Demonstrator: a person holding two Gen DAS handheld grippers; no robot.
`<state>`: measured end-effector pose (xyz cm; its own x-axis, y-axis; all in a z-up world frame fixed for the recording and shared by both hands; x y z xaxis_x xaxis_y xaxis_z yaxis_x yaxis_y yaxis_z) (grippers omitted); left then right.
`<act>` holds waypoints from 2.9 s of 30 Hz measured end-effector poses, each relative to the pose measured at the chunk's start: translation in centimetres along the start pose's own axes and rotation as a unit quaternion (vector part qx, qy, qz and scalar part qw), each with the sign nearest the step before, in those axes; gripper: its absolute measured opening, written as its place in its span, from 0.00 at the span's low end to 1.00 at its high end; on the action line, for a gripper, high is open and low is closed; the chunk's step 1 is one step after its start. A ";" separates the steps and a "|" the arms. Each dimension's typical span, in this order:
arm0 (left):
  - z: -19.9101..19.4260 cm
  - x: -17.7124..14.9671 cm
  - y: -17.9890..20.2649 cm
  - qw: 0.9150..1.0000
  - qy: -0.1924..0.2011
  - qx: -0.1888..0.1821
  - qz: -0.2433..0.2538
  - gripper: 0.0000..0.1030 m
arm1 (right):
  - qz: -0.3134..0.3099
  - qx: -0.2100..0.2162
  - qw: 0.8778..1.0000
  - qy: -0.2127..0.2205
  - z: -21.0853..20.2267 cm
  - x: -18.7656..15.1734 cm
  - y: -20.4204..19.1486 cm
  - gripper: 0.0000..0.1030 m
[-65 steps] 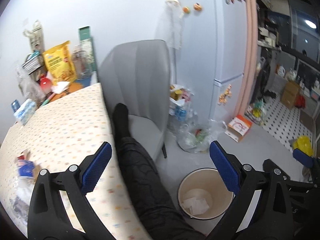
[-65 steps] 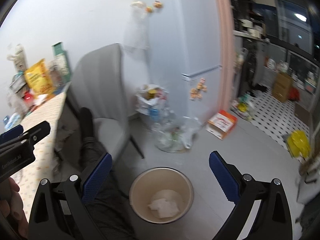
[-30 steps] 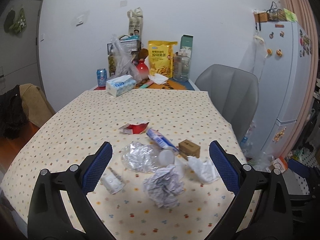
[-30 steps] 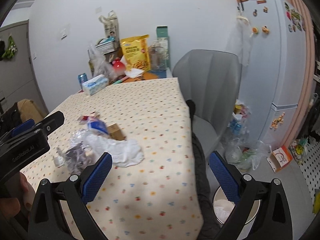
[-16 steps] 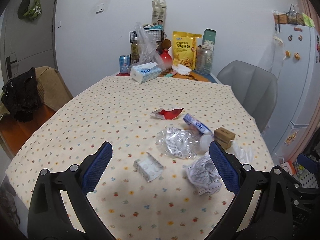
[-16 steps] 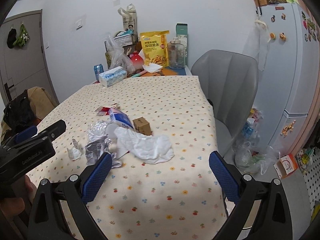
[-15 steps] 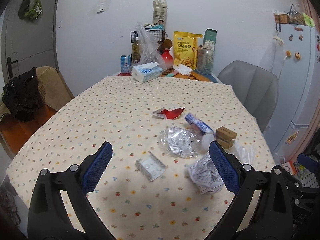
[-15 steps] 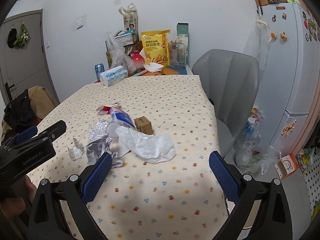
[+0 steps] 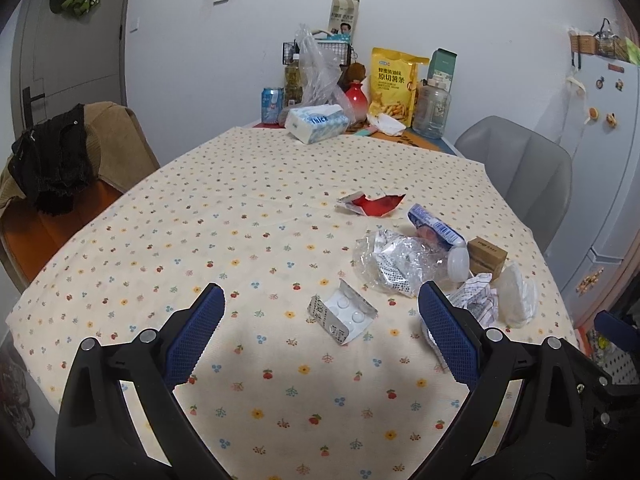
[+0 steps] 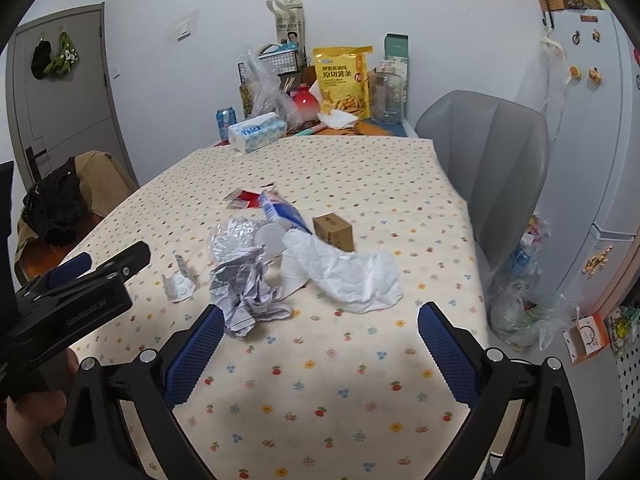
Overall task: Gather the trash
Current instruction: 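Grasp the pill blister pack with the left gripper while the right gripper grasps white tissue, then carry the blister pack and tissue in both grippers over to the bin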
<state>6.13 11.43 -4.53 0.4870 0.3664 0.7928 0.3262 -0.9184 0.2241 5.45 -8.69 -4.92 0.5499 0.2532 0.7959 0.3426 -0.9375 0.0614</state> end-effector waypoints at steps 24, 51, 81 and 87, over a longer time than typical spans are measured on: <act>7.7 -0.9 1.0 0.991 -0.126 0.034 0.010 0.45 | 0.022 -0.006 0.999 -0.037 4.5 0.8 2.3 0.71; 5.1 0.8 2.6 0.998 -0.051 0.013 0.020 0.32 | 0.007 0.001 0.999 -0.045 5.1 1.3 1.8 0.08; -2.5 1.8 9.9 0.997 0.011 -0.042 0.061 0.32 | 0.032 -0.025 0.998 0.040 -5.1 2.1 5.1 0.07; -2.0 0.3 13.3 0.995 -0.006 -0.059 0.080 0.32 | 0.058 -0.041 0.997 0.039 -5.8 0.7 8.1 0.07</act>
<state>9.00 -0.92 -0.19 0.5342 0.2156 0.8174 0.1470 -0.9759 0.1613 4.23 -17.52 -0.34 0.5195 0.1263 0.8451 0.2149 -0.9765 0.0139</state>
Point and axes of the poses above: each gripper's, at about its wrist camera, not at the fingertips, and z roughly the way its jaws point, y to its right, x to its top, the point moved 2 cm from there along z, roughly the way its jaws point, and after that the axes turned 11 degrees about -z, right-handed, at the moved point
